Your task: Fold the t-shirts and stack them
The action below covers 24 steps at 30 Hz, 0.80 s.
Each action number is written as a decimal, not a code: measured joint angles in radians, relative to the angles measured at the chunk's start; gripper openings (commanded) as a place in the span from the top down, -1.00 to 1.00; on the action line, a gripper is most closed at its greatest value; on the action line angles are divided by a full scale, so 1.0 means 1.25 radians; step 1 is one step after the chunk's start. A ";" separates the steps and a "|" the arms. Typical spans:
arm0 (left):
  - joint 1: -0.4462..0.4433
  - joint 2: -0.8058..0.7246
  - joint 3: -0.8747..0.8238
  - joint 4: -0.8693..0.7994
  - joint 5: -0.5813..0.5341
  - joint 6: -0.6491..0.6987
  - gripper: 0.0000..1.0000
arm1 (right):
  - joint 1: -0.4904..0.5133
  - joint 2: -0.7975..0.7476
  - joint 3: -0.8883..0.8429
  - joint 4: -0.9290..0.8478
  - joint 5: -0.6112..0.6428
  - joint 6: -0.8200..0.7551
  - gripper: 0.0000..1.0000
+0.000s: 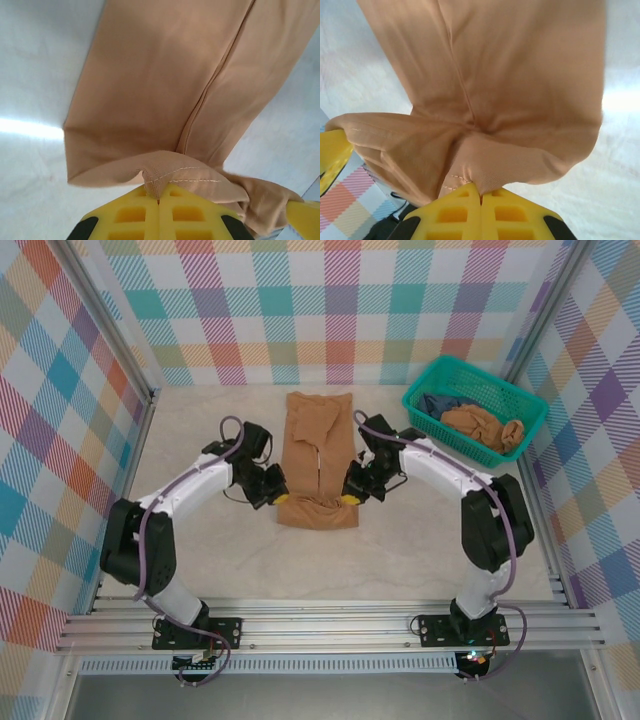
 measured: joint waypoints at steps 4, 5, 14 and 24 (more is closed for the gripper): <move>0.038 0.096 0.096 0.006 0.005 0.023 1.00 | -0.032 0.096 0.127 -0.022 0.020 -0.015 1.00; 0.044 0.119 0.117 0.008 0.007 0.029 1.00 | -0.038 0.117 0.157 -0.027 0.025 -0.018 1.00; 0.091 0.291 0.324 0.005 0.016 0.059 1.00 | -0.086 0.296 0.398 -0.070 0.041 -0.038 1.00; 0.104 0.472 0.525 -0.007 0.040 0.068 0.04 | -0.123 0.469 0.629 -0.126 0.056 -0.053 0.22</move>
